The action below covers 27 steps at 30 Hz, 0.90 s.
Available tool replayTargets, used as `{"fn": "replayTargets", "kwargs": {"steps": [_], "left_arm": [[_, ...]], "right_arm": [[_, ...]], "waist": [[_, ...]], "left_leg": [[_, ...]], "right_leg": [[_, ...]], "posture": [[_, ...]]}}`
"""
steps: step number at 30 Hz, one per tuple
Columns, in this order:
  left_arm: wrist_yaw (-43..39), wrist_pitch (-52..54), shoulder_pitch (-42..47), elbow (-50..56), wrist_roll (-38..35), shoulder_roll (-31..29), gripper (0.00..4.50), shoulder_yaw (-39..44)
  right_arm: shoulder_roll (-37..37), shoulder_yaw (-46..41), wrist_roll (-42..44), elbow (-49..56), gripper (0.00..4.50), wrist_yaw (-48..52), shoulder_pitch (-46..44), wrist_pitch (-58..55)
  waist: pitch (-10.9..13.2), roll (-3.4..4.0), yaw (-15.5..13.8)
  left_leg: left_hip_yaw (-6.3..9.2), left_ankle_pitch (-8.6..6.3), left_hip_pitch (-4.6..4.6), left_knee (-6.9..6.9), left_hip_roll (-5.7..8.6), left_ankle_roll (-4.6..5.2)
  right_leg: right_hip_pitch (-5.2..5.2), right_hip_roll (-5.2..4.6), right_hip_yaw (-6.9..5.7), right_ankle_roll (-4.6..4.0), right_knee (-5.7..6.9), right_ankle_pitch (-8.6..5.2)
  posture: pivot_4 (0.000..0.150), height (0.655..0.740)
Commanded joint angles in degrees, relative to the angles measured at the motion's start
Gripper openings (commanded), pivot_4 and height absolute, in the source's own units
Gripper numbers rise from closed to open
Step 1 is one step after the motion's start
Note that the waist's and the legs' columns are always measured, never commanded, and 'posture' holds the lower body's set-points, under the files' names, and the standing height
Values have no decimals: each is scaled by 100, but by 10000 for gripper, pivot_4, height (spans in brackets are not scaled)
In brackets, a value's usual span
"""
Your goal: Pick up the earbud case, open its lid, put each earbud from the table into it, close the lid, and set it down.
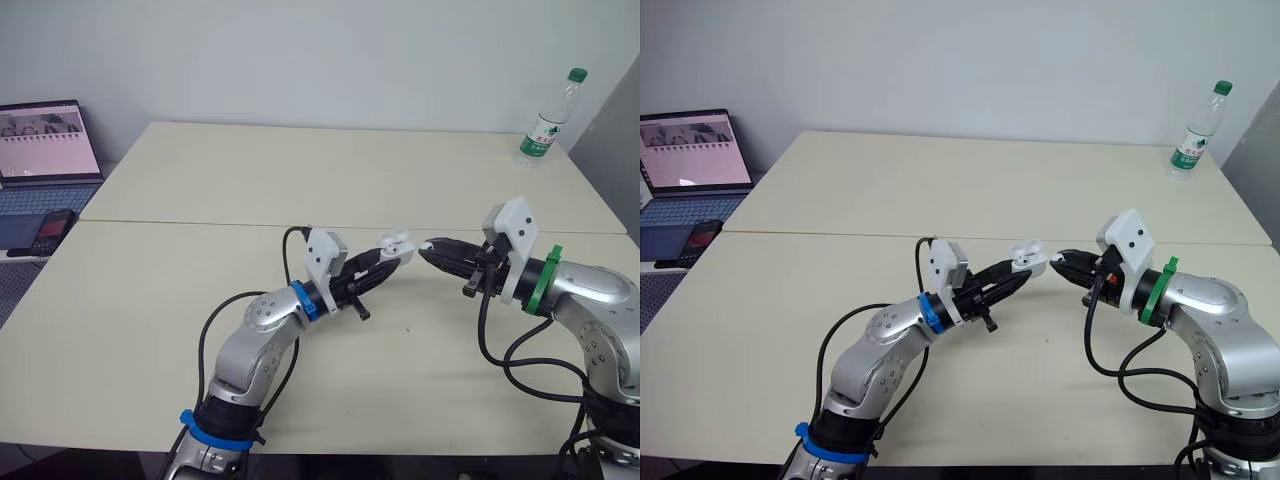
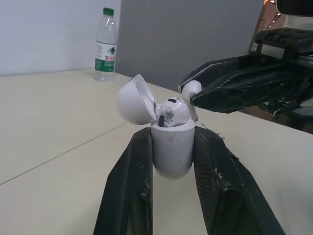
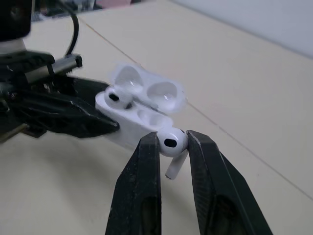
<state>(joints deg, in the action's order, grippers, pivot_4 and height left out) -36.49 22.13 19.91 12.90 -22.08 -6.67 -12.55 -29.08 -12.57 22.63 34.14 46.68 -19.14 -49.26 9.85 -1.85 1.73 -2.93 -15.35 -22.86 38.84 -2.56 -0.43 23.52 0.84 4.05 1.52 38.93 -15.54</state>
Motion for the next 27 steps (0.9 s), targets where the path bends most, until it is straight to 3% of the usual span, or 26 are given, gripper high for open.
{"fn": "replayTargets", "kwargs": {"steps": [1, 10, 27], "left_arm": [[25, -76, 192, -95, 19, 196, 7841, -159], [23, -163, 335, -258, 73, 308, 7841, -221], [-8, -200, 263, -185, 75, 222, 7841, -174]], "right_arm": [[319, -77, 226, 364, 4400, -358, -9, 661], [398, 314, 147, 266, 4400, -907, 78, 1286], [-35, 506, -108, -278, 4400, -1031, 511, 1870]], "waist": [[0, 1, 16], [0, 1, 11], [0, 0, 7]], "left_leg": [[0, 0, 1, 0, -1, 0], [-2, 0, 0, 0, -1, 0], [-3, 0, -1, 0, 0, 0]], "right_leg": [[0, 2, 1, 0, 1, 0], [0, 3, 2, 0, 0, 0], [0, 1, 3, 0, -2, -1]], "posture": [[1500, 7362], [1500, 7362], [1500, 7362]]}}
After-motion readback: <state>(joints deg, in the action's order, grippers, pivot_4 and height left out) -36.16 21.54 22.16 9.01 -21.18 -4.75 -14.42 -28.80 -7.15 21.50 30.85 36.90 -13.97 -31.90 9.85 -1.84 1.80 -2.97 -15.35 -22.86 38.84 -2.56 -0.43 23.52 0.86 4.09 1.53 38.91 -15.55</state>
